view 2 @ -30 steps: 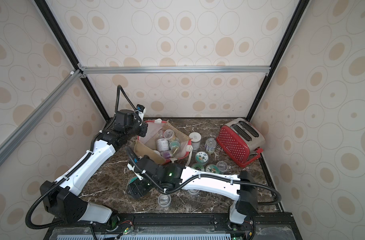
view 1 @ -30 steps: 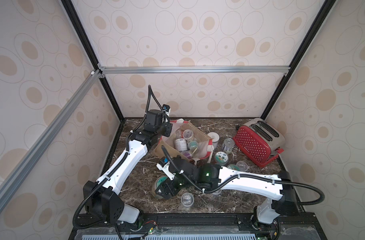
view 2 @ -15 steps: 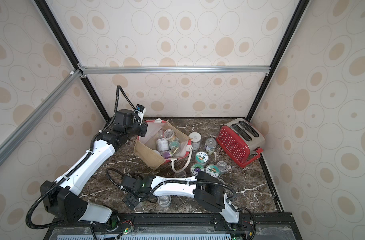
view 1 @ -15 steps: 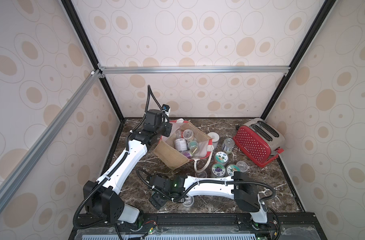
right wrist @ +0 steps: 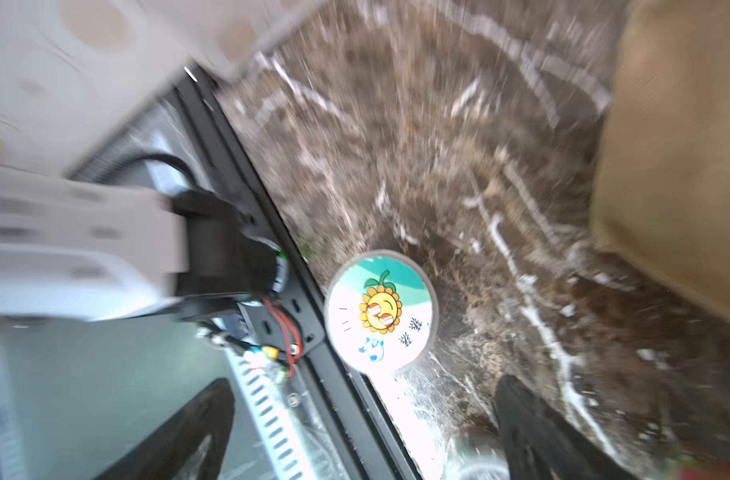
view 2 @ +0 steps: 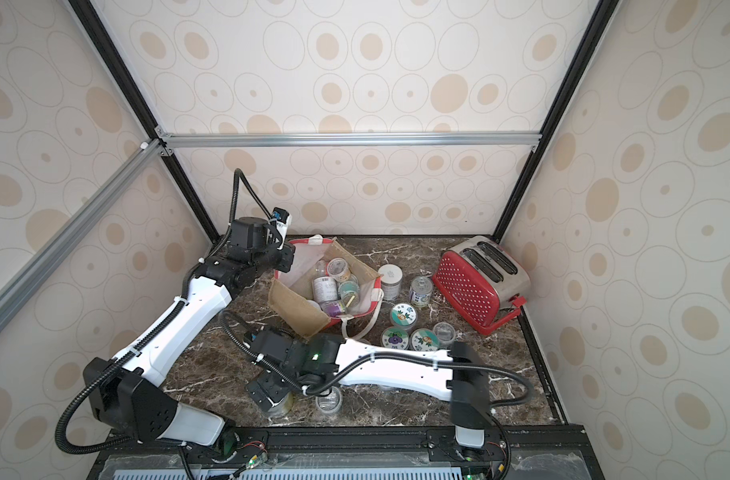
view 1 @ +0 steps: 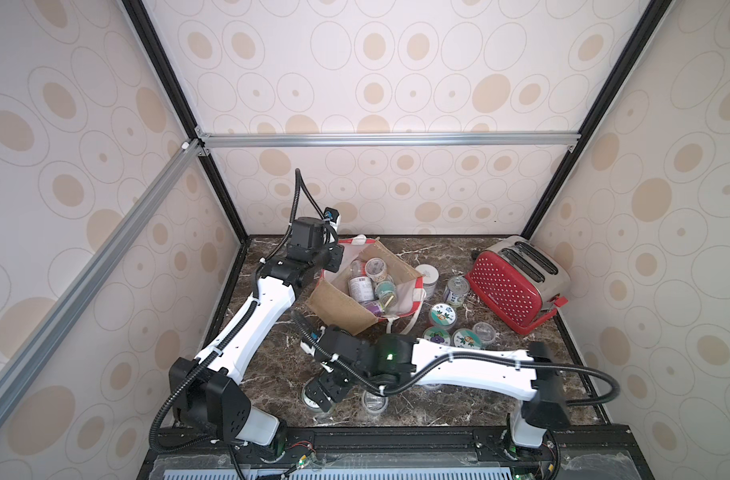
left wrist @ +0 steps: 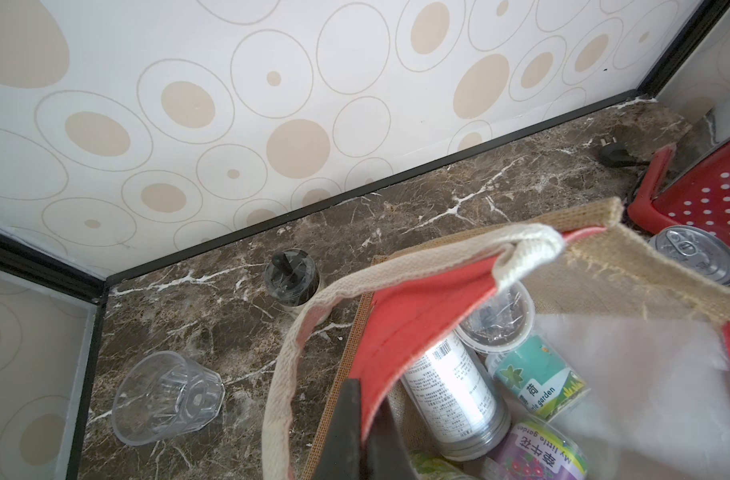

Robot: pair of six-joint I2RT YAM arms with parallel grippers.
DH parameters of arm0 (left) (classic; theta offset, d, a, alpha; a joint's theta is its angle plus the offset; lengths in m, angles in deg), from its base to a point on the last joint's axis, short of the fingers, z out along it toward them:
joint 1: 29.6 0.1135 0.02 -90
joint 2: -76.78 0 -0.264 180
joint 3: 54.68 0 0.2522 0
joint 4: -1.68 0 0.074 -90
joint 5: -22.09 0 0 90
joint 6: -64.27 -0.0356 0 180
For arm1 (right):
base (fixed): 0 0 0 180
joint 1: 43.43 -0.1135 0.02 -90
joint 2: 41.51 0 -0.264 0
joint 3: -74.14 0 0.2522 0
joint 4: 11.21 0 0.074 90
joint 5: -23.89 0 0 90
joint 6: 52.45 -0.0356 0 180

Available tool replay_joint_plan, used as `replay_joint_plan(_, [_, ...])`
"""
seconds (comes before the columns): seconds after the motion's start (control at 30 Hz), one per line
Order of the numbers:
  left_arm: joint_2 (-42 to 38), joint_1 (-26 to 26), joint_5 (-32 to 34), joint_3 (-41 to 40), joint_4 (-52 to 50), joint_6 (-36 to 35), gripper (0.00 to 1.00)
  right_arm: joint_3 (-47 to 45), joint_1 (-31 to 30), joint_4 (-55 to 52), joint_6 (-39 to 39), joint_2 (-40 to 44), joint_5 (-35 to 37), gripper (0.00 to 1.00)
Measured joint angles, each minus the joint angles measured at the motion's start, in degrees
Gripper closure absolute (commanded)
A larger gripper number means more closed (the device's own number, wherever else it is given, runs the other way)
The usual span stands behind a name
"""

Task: Take out the seed jars from the canvas bag
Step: Place the seed jar at the center of the board, then adjust the canvas bag at the center of the board.

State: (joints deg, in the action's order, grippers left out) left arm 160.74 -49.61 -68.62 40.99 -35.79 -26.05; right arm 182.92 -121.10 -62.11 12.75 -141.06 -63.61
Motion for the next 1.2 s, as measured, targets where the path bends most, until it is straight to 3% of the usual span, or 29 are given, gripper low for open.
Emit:
replay_joint_plan(0.17, [0.0,0.0,-0.2,0.0,-0.2,0.0,1.00,-2.3,3.6,0.9,0.3,9.4,0.5,0.02])
replay_joint_plan(0.33, [0.0,0.0,-0.2,0.0,-0.2,0.0,1.00,-6.4,8.4,0.6,0.2,13.4,1.4,0.08])
replay_joint_plan(0.53, [0.0,0.0,-0.2,0.0,-0.3,0.0,1.00,-11.1,19.1,-0.1,-2.1,15.5,0.4,0.17])
replay_joint_plan(0.67, [0.0,0.0,-0.2,0.0,-0.3,0.0,1.00,-13.8,24.7,0.3,-3.8,17.1,-0.4,0.29])
replay_joint_plan(0.77, [0.3,0.1,-0.3,0.6,-0.8,0.0,1.00,-14.2,27.5,1.2,-5.1,16.8,-1.1,0.45])
replay_joint_plan(0.9, [1.9,0.0,-0.3,2.9,-1.5,0.0,1.00,-13.1,29.4,3.3,-6.2,12.3,-4.5,0.78])
replay_joint_plan(1.03, [5.6,0.1,-0.3,7.8,-2.0,-0.2,1.00,-9.5,28.5,6.4,-7.4,2.1,-11.3,0.80])
replay_joint_plan(1.2, [10.9,0.0,-0.5,14.7,-2.7,-1.0,1.00,-0.1,23.2,8.3,-8.4,-10.2,-15.7,0.80])
